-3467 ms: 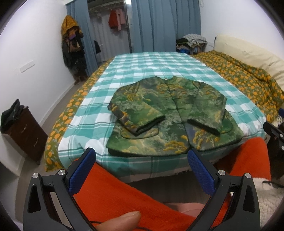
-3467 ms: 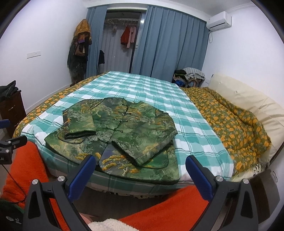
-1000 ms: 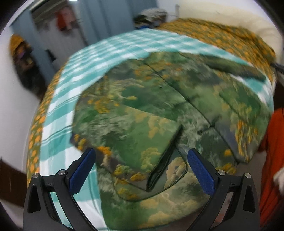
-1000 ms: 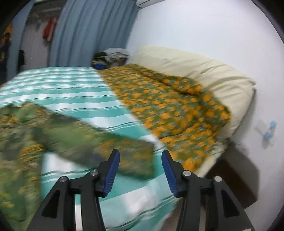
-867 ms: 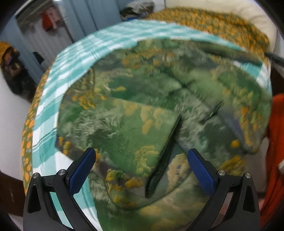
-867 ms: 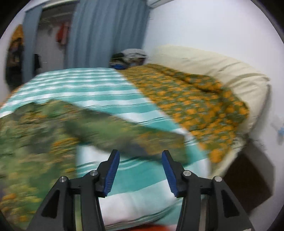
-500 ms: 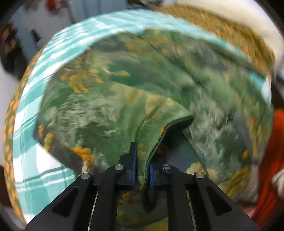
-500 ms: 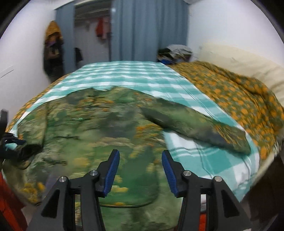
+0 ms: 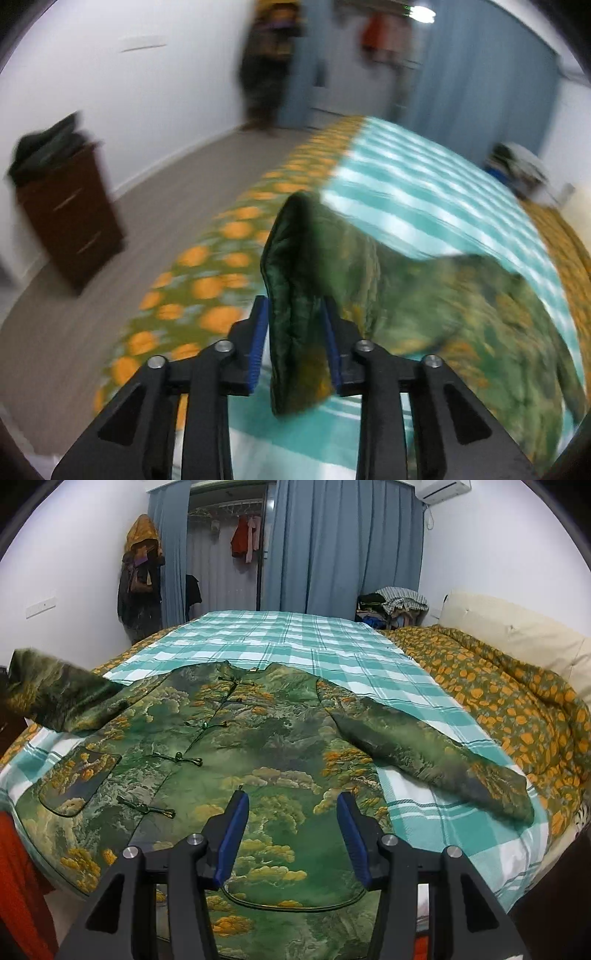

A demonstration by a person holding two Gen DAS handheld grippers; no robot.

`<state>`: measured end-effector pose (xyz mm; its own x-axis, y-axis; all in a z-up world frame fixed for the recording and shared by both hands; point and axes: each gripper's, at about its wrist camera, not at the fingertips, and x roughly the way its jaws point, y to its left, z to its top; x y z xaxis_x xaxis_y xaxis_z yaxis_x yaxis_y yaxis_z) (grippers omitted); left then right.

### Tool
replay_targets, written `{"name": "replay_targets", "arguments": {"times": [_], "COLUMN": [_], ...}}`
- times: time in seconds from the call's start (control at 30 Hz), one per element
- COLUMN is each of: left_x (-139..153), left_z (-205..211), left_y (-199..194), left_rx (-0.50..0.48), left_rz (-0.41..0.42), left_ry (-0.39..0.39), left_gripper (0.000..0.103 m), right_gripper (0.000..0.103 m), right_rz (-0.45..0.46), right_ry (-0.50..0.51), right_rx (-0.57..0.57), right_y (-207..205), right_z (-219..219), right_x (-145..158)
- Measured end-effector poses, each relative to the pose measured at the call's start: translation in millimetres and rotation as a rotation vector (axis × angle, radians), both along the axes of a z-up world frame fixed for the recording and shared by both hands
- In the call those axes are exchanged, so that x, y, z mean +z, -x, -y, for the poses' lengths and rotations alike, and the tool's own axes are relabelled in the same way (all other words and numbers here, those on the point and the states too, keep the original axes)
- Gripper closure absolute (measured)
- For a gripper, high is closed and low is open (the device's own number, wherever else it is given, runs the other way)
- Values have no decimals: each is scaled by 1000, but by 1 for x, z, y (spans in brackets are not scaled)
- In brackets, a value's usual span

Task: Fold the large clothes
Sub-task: 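Lift and spread the sleeve outward with the left tool, then release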

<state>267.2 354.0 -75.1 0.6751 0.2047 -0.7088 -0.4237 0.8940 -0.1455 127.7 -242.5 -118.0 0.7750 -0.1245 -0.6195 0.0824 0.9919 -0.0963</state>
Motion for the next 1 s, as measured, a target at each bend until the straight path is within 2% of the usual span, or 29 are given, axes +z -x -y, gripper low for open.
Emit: {"name": "replay_targets", "arguments": {"times": [0.03,0.1,0.17,0.2,0.27,0.33,0.47,0.5,0.57,0.63,0.7,0.77,0.8,0.83,0.87,0.97,1.0], "left_x": [-7,-19,-33,-44,-62,-86,-124,-132,-143,-146,-147,-148,-148,-147,-146,-143,-141], "left_z": [-7,-8,6,22,55,104,178,189,204,209,211,209,208,207,206,205,204], "left_y": [8,18,29,33,38,37,28,28,25,21,20,20,20,21,25,38,41], "left_rx": [27,35,-10,-63,-188,-360,-565,-593,-629,-631,-635,-636,-636,-638,-636,-645,-649], "left_rz": [-7,-22,-55,-85,-139,-234,-370,-394,-422,-424,-428,-431,-428,-424,-420,-406,-403], "left_ry": [22,58,100,129,194,246,199,188,216,227,236,264,269,273,266,256,254], "left_gripper": [65,64,60,56,40,37,37,37,37,37,44,66,71,81,87,90,90], "right_gripper": [53,53,50,45,41,41,41,41,41,41,41,41,41,41,41,41,55], "right_rz": [2,1,-16,-32,-62,-101,-217,-245,-329,-382,-422,-451,-451,-455,-468,-485,-481], "right_ry": [2,7,3,-1,-12,-30,-90,-101,-147,-190,-204,-202,-207,-236,-272,-335,-338], "right_rx": [-7,-29,-45,-53,-63,-68,-69,-71,-67,-59,-61,-78,-87,-89,-87,-88,-80], "right_y": [1,1,0,0,-3,-6,-16,-17,-21,-20,-19,-18,-17,-16,-17,-18,-18], "right_z": [1,9,19,25,37,49,82,88,104,113,117,122,124,126,129,133,132], "right_x": [1,3,2,1,-3,-7,-25,-30,-45,-60,-72,-84,-86,-90,-95,-102,-101]}}
